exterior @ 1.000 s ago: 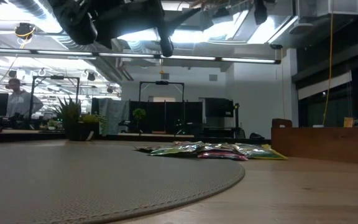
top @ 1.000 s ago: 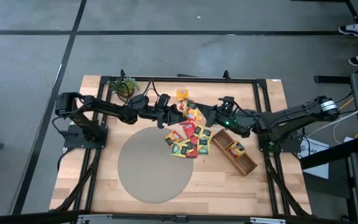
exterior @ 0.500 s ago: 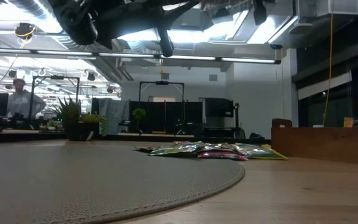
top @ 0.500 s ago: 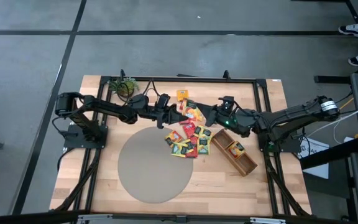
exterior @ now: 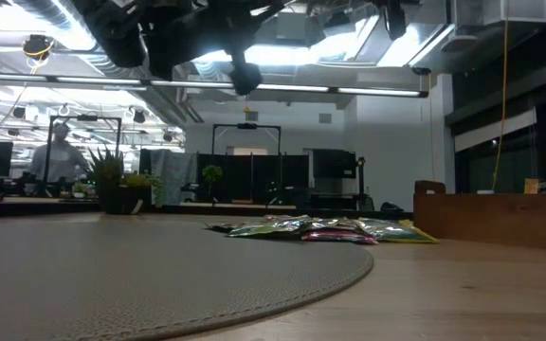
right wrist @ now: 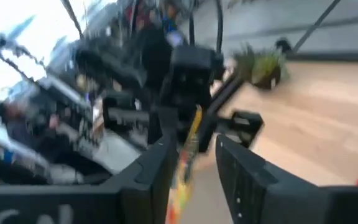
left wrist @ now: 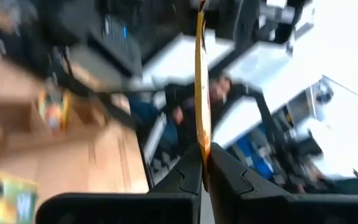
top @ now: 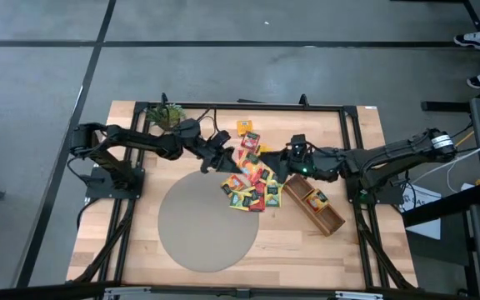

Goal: Pick & Place Tea
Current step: Put the orange tea bag into the middle of the wooden organizer

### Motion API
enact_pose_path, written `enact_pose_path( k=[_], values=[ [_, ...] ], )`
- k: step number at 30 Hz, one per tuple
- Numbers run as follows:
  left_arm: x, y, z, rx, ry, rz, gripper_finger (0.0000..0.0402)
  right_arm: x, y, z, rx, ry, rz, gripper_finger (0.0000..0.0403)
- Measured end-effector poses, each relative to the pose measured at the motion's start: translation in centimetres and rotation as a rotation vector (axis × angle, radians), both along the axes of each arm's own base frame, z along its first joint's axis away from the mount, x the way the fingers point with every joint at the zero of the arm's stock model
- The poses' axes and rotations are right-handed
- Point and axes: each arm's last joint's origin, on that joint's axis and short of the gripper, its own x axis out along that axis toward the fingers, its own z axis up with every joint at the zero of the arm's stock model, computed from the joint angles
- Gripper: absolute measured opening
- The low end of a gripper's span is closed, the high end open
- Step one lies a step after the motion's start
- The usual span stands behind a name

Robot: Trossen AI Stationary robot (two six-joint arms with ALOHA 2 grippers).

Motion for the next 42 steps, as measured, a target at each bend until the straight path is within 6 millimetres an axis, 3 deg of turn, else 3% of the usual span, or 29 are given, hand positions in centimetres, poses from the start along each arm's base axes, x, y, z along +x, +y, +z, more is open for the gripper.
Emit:
enact_pose_path(
  k=[10,19,28,42],
  values=[
    [-1.7,-0.8,0.0,-0.048,0.176,-0.284,0.0005,0.3,-0.3,-1.6,0.208,0.128,0.226,0.0129],
    [-1.5,-1.8,-1.3,-0.05,0.295,-0.21,0.0004,1.6,-1.0,-2.4,0.262,0.13,0.321,0.0114],
    [-1.0,-1.9,-0.5,0.008,0.262,-0.179,0.0005,2.9,-1.2,-4.0,0.288,0.181,0.343,0.0114],
    [-1.0,-2.0,-0.5,0.042,0.289,-0.19,0.0006,3.4,-1.4,-3.5,0.276,0.108,0.366,0.0114]
  ],
)
